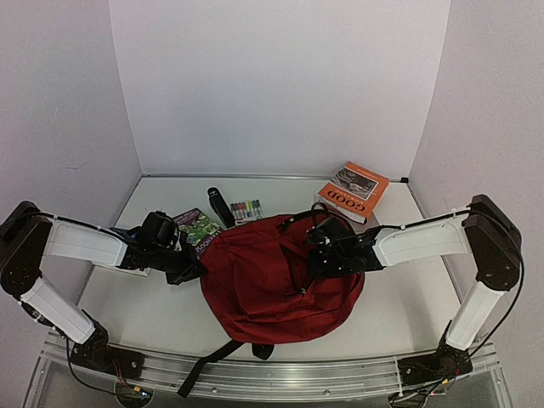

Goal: Pack the student bag
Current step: Adjust the student bag at the center of the board.

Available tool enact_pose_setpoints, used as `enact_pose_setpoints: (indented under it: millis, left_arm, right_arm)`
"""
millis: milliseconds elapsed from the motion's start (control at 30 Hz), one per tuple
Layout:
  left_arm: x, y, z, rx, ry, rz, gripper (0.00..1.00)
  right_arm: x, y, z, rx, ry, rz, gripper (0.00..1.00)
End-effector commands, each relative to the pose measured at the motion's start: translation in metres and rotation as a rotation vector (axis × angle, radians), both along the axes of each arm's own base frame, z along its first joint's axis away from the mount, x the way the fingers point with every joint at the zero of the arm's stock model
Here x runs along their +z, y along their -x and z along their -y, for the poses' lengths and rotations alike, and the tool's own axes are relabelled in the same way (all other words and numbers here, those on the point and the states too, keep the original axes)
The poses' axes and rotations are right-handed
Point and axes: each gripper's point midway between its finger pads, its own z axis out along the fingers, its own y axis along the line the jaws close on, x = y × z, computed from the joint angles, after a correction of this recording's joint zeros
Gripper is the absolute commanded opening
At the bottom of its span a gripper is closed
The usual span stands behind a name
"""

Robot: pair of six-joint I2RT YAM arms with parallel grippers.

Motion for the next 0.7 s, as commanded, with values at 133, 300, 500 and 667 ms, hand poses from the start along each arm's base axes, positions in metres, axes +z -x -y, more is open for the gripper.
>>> enact_pose_setpoints:
  millis: [133, 300, 500, 667]
  left_arm:
    - [0.002, -0.021, -0.007, 0.058, -0.057, 0.026, 0.0]
    - [0.011, -0.026, -0.014, 0.07, -0.097, 0.031, 0.02]
    - [0.062, -0.039, -0.019, 0.045, -0.241, 0.135, 0.44]
    - [0.089, -0.031, 0.001, 0.008, -0.36, 0.198, 0.75]
  right_arm:
    - [-0.002, 0.004, 0.008, -0.005, -0.185, -0.057, 0.0]
    - [0.003, 0.004, 0.003, 0.011, -0.235, -0.057, 0.0]
    - [0.017, 0.002, -0.003, 0.032, -0.27, -0.035, 0.0]
    - [0.022, -0.001, -0.006, 0.038, -0.278, -0.024, 0.0]
